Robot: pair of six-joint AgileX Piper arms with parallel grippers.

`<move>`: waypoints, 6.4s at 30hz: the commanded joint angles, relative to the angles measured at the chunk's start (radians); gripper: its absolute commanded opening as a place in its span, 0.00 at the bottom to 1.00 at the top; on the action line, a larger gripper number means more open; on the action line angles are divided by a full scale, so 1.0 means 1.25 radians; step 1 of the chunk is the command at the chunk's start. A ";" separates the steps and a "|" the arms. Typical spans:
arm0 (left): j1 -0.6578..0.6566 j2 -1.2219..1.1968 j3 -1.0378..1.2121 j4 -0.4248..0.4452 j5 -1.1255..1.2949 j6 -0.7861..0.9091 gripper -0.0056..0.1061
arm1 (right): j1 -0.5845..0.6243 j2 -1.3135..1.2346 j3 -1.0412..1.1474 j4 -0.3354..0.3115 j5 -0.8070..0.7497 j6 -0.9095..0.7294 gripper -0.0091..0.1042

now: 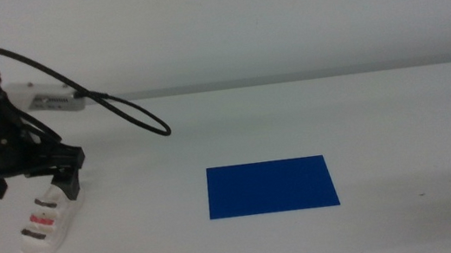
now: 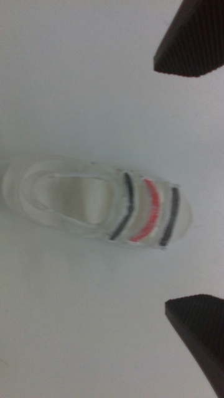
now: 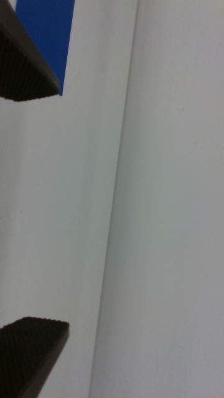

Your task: Use one arm to grab the shoe from the table and place it on the mat.

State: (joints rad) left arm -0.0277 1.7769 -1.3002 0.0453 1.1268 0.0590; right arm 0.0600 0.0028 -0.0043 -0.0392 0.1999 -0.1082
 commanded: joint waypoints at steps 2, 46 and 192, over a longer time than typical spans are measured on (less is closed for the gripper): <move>0.026 0.027 -0.009 -0.036 -0.027 0.053 0.89 | 0.000 -0.030 0.034 -0.003 -0.004 0.000 0.90; -0.216 0.159 -0.203 -0.003 0.121 0.017 0.04 | 0.000 -0.030 0.034 -0.003 -0.004 0.000 0.90; -0.002 -1.367 1.011 0.032 -0.802 -0.255 0.89 | 0.000 -0.030 0.034 -0.003 -0.004 0.000 0.90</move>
State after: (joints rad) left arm -0.0319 0.0941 -0.0704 0.0912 0.1415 -0.2523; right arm 0.0600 0.0028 -0.0043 -0.0392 0.1999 -0.1082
